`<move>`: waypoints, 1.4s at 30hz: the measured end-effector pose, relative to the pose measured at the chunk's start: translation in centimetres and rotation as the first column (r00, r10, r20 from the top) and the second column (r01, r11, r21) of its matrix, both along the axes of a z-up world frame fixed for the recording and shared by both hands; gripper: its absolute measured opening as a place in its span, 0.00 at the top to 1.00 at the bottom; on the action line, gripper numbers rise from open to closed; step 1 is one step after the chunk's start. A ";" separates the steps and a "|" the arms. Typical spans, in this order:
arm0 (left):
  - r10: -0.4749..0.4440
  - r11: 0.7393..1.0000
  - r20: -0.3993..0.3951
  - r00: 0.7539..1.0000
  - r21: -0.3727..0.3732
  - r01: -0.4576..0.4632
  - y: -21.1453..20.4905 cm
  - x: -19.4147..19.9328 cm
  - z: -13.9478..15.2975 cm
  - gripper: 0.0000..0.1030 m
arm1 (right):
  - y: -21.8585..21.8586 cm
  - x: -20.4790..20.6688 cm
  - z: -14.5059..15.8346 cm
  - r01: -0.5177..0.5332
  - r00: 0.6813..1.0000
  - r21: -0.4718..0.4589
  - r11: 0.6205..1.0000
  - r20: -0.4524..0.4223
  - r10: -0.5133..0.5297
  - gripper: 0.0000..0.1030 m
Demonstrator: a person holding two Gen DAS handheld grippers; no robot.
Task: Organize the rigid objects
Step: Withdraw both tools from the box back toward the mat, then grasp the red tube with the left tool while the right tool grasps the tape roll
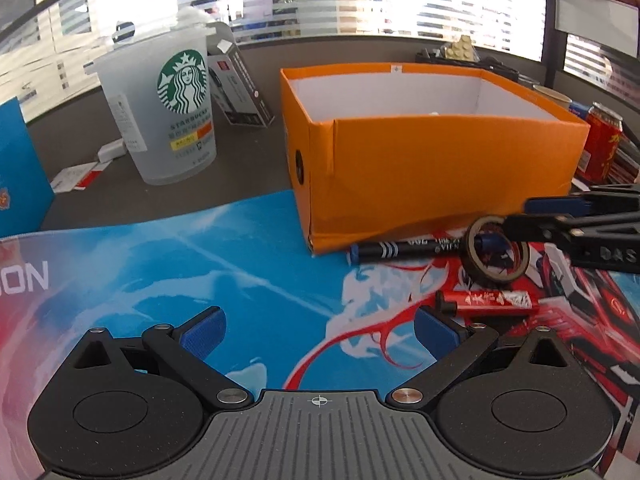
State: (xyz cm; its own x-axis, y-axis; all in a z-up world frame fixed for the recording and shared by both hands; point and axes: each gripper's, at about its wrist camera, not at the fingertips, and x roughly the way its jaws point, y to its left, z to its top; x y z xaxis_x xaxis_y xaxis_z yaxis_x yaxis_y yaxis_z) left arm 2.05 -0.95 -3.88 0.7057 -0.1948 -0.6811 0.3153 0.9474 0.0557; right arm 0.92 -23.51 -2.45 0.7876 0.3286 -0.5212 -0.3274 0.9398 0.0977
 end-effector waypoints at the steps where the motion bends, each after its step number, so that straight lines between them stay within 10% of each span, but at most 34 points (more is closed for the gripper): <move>1: 0.000 1.000 -0.002 1.000 0.000 0.000 0.1 0.0 0.0 0.01 | 0.1 0.3 -0.1 -0.004 1.000 0.002 1.000 -0.016 0.004 0.77; 17: -0.250 0.968 0.026 0.968 0.012 0.250 -3.9 0.5 0.6 0.01 | -4.2 -2.8 0.6 0.068 0.996 0.015 0.998 -0.063 -0.067 0.91; 28: -0.659 0.748 -0.046 0.751 -0.143 0.648 -6.7 1.6 -0.9 0.03 | -10.1 -4.2 -1.6 0.175 0.972 0.184 0.967 -0.190 -0.140 0.91; 35: -0.668 0.743 -0.054 0.743 -0.119 0.659 -6.9 1.1 -0.9 0.54 | -10.6 -4.2 -2.2 0.176 0.970 0.228 0.958 -0.204 -0.130 0.85; 42: -0.628 0.777 -0.044 0.777 -0.080 0.624 -6.2 -0.9 -0.9 0.82 | -9.9 -4.4 -2.1 0.144 0.978 0.212 0.966 -0.181 -0.106 0.71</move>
